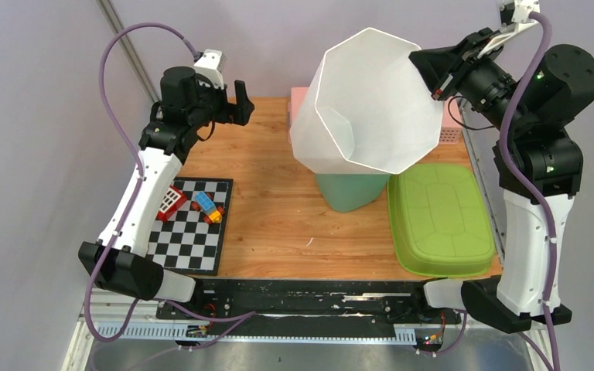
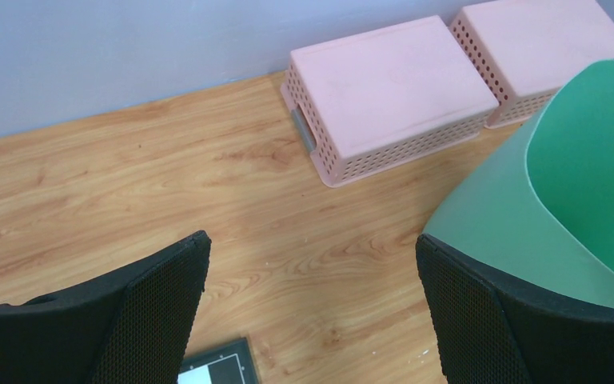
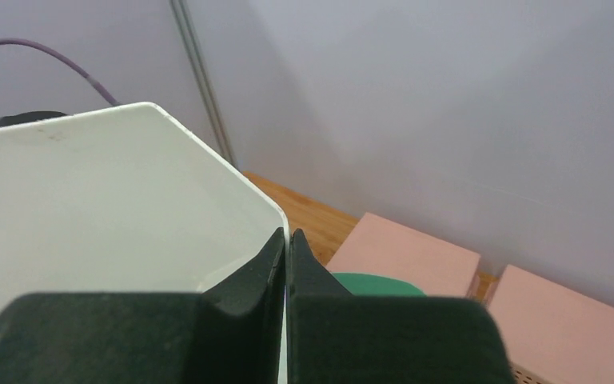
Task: Turn the large container upside down
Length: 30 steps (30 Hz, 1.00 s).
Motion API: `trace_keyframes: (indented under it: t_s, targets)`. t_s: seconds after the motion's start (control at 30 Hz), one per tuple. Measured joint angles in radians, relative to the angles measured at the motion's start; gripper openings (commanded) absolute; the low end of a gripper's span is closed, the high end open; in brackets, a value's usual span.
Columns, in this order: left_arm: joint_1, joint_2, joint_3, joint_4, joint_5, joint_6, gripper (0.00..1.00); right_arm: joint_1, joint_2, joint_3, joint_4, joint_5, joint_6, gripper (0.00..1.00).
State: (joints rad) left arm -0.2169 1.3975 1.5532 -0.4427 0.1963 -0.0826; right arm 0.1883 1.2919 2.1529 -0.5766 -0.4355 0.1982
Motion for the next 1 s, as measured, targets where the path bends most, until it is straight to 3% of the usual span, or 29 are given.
trace_keyframes:
  t_s: [0.33, 0.73, 1.0]
  targets:
    - [0.058, -0.006, -0.011, -0.009, -0.063, -0.007, 1.00, 0.033, -0.015, -0.075, 0.058, -0.179, 0.111, 0.02]
    - [0.142, -0.034, -0.146, -0.008, -0.049, -0.006, 1.00, 0.387, 0.050, -0.295, 0.077, -0.180, 0.042, 0.02]
    - [0.204, -0.079, -0.262, -0.006, -0.008, 0.010, 1.00, 0.508, 0.122, -0.422, 0.115, -0.149, -0.049, 0.02]
